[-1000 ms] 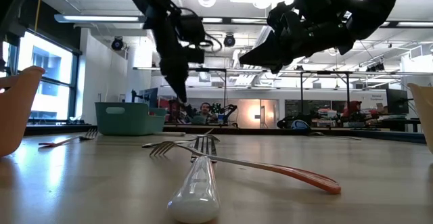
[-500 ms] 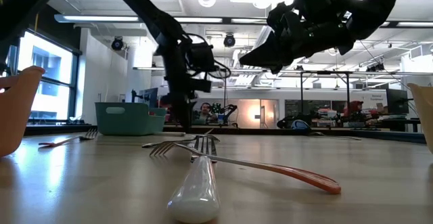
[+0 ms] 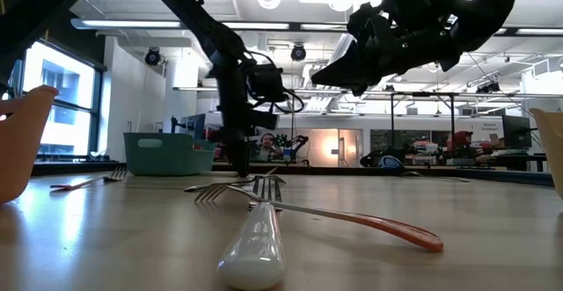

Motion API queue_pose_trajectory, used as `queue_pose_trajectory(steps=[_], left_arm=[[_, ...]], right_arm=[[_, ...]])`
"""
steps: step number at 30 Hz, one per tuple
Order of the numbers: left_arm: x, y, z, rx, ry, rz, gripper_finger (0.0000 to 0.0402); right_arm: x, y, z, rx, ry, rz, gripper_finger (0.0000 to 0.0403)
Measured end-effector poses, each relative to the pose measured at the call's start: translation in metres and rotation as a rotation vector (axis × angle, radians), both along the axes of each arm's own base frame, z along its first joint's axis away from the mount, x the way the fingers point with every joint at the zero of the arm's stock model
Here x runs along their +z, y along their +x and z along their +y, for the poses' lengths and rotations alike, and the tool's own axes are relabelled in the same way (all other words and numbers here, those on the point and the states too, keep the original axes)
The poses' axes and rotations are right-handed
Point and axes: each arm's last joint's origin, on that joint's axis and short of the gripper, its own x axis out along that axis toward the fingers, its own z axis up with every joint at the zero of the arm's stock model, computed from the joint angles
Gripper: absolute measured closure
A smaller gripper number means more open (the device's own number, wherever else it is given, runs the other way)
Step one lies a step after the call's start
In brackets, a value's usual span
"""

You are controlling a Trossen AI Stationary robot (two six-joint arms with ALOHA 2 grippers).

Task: Sort silverware by color (type)
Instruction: Put the white fork into the green bin

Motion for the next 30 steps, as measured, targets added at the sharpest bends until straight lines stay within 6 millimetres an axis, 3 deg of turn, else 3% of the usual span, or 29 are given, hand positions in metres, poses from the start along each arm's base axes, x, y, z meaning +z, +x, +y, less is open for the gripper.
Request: queue_pose_trajectory(steps=[5, 13, 30], left_arm=[[-0.001, 0.001, -0.006, -0.051, 0.0, 0.031, 0.0393], [0.002, 0.006, -0.015, -0.109, 0.055, 0.064, 0.0398], [0.056, 0.028, -0.012, -0.055, 0.044, 0.024, 0.0399]], right_arm=[[0.0, 0.0, 0.0, -0.001, 0.004, 0.0, 0.0403], [0.0, 0.0, 0.0, -0.001, 0.003, 0.0, 0.0403], [-0.001, 0.0, 0.0, 0.0, 0.002, 0.006, 0.0403]])
